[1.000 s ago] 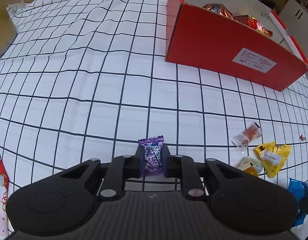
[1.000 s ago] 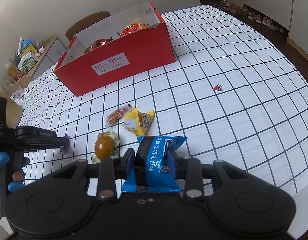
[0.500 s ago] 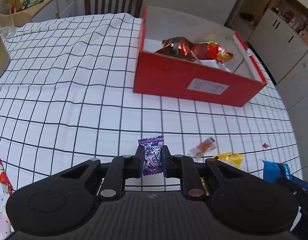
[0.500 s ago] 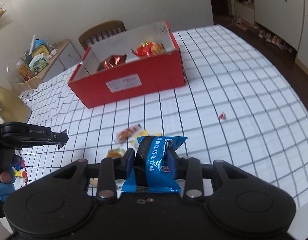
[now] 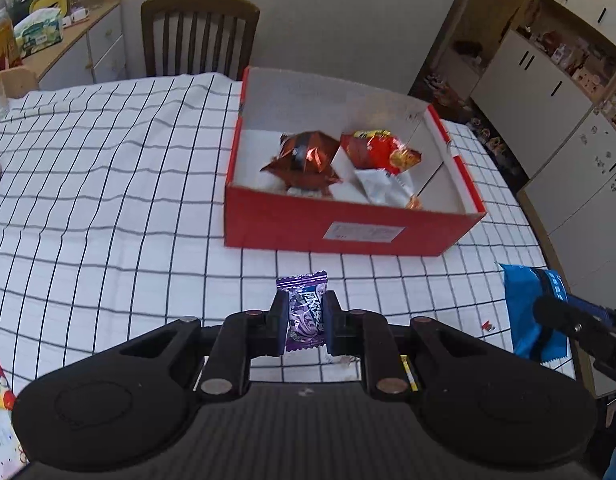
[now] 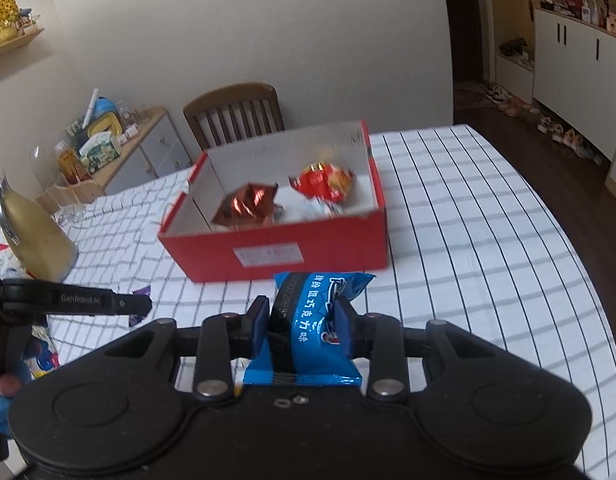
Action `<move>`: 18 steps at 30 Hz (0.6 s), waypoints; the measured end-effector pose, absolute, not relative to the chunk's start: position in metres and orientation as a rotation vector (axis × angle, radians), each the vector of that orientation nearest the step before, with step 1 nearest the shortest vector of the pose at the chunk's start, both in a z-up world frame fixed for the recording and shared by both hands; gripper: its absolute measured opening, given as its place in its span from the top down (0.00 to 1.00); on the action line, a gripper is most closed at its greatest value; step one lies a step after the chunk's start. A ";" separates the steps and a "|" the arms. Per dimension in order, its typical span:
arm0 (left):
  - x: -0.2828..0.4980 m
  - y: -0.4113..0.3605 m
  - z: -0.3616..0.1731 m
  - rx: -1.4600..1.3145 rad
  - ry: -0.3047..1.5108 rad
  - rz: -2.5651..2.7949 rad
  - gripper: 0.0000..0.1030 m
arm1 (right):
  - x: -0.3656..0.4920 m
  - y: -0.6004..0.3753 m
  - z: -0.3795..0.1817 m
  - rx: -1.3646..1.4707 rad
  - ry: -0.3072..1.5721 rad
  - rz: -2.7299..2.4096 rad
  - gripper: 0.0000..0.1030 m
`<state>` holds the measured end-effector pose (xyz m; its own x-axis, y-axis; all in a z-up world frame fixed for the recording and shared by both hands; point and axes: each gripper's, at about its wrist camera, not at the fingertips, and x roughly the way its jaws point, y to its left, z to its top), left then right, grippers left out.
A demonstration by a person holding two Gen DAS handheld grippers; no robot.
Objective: Organize snacks
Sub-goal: 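Lift both snacks and carry them over the red box, then lower the purple candy and blue packet into the box and open both tools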
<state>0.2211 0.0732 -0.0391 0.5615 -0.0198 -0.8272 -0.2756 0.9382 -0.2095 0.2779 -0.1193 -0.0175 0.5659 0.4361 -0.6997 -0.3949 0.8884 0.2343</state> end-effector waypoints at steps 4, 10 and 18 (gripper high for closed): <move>0.235 0.070 -0.024 -0.326 0.941 0.134 0.84 | 0.293 -0.111 -0.003 0.032 0.794 0.506 0.67; 0.260 0.066 -0.004 -0.288 0.897 0.131 0.84 | 0.316 -0.096 0.012 -0.004 0.737 0.516 0.67; 0.293 0.068 0.002 -0.249 0.881 0.135 0.84 | 0.348 -0.075 0.022 -0.042 0.696 0.540 0.67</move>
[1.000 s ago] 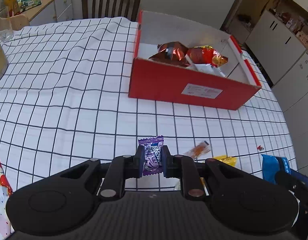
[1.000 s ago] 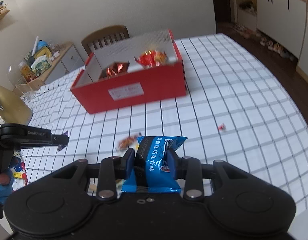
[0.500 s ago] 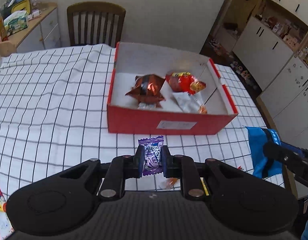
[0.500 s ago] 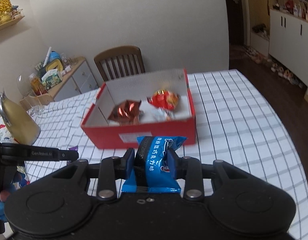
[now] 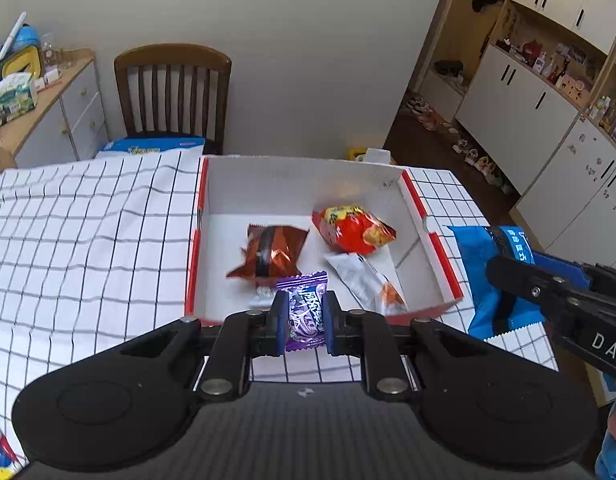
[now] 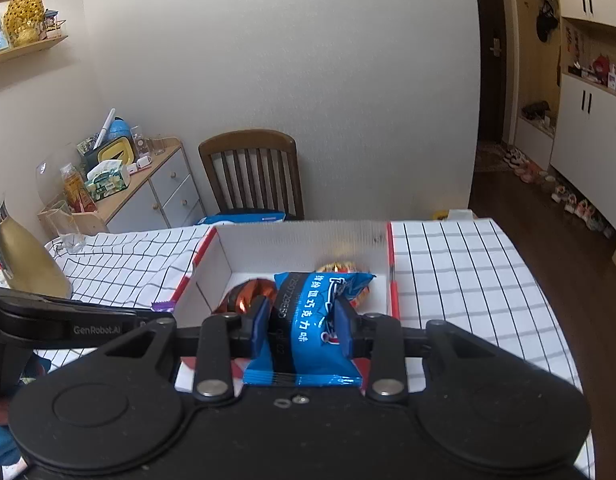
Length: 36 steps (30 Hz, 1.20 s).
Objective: Organize snacks
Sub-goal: 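Lower the purple candy and blue packet into the box and open both tools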
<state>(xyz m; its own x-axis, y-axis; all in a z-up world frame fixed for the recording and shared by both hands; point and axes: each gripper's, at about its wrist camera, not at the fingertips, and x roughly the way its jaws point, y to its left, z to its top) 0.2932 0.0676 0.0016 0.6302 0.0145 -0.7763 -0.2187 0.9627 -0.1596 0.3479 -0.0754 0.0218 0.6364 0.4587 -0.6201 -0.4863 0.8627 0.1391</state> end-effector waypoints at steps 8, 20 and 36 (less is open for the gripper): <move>0.322 0.075 -0.004 -0.224 0.893 0.168 0.83 | 0.375 -0.058 0.011 -0.081 0.701 0.537 0.67; 0.354 0.097 -0.024 -0.215 0.930 0.239 0.83 | 0.410 -0.041 -0.014 -0.114 0.748 0.549 0.67; 0.403 0.113 -0.068 -0.162 1.030 0.304 0.83 | 0.448 -0.018 -0.063 -0.173 0.864 0.564 0.67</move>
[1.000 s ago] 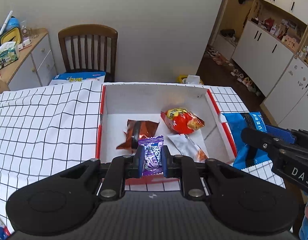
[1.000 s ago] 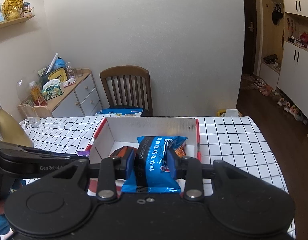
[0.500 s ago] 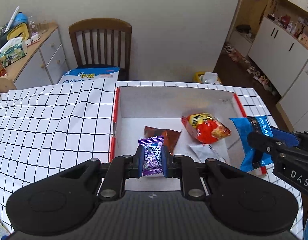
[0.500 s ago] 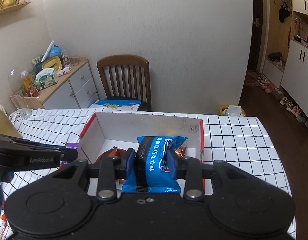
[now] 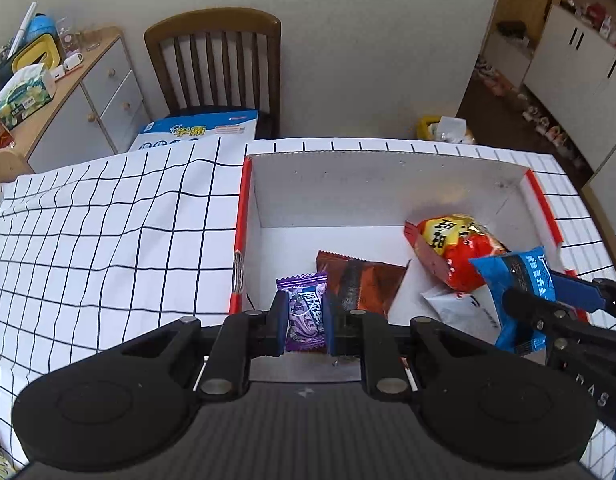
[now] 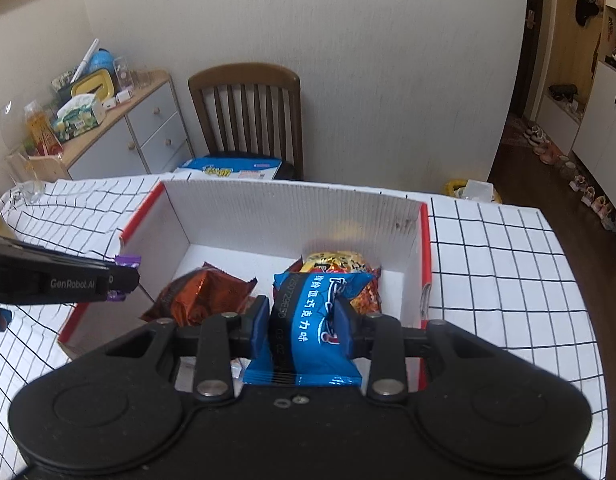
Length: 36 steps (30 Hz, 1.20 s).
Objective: Organize snacks
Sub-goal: 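Lower the purple candy and blue packet into the box and open both tools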
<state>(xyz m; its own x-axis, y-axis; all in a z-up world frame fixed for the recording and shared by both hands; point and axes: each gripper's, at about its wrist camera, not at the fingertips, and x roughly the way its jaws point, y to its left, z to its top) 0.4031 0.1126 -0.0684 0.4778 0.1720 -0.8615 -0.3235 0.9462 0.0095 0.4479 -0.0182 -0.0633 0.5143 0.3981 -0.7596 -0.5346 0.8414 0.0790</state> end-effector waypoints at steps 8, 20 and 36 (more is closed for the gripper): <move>0.421 0.109 -0.082 -0.118 1.064 0.323 0.83 | 0.454 -0.008 -0.079 -0.191 0.905 0.603 0.67; 0.432 0.105 -0.095 -0.080 1.106 0.348 0.83 | 0.451 0.000 -0.091 -0.226 0.933 0.627 0.67; 0.411 0.113 -0.085 -0.181 1.075 0.342 0.72 | 0.443 -0.008 -0.082 -0.173 0.952 0.618 0.63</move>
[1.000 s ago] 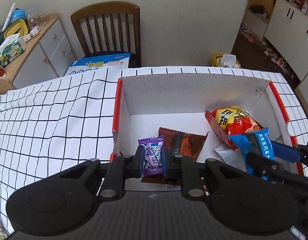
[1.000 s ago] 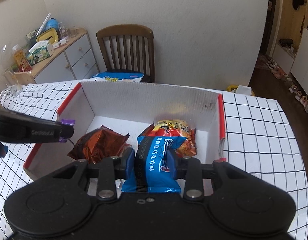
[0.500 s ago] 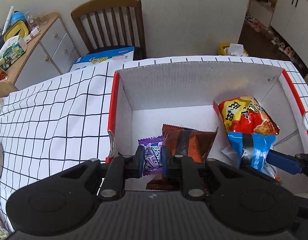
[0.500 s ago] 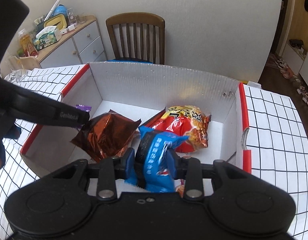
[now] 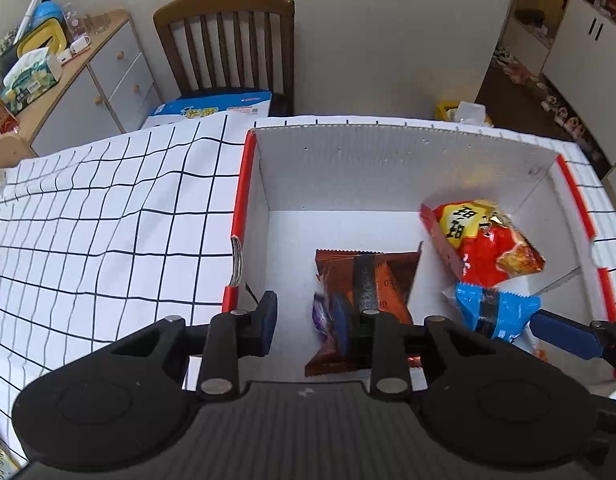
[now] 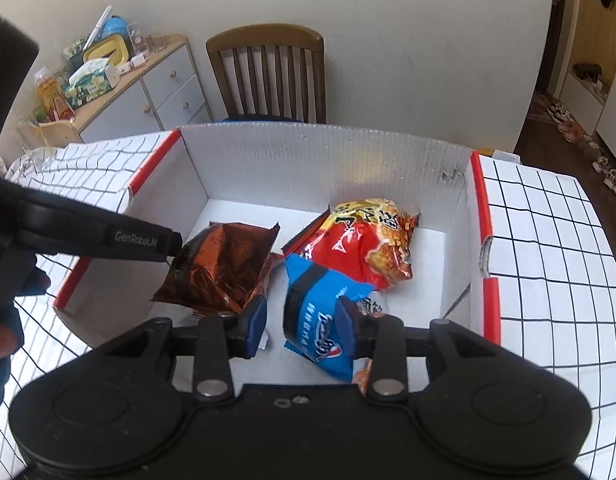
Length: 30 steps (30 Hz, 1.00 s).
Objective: Organize snacks
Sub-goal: 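Lower the purple candy and blue packet into the box and open both tools, then lift both open tools up out of the red box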
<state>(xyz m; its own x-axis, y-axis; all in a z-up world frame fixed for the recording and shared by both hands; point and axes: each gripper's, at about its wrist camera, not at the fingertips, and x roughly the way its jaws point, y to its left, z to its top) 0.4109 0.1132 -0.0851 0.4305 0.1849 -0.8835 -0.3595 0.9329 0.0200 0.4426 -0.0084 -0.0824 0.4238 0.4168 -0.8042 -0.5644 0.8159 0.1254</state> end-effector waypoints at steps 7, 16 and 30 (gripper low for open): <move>0.389 0.112 -0.066 -0.208 1.028 0.302 0.72 | 0.431 -0.016 -0.064 -0.148 0.902 0.622 0.38; 0.354 0.108 -0.036 -0.236 0.962 0.275 0.71 | 0.414 -0.031 -0.036 -0.096 0.840 0.613 0.18; 0.294 0.094 0.008 -0.231 0.824 0.195 0.23 | 0.369 -0.055 -0.001 -0.063 0.753 0.661 0.10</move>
<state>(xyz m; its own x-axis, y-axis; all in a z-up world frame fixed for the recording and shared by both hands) 0.2942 0.0942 0.0077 0.6643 0.0812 -0.7430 -0.2598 0.9572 -0.1277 0.3694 -0.0545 -0.0015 0.5390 0.5335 -0.6519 -0.5768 0.7977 0.1760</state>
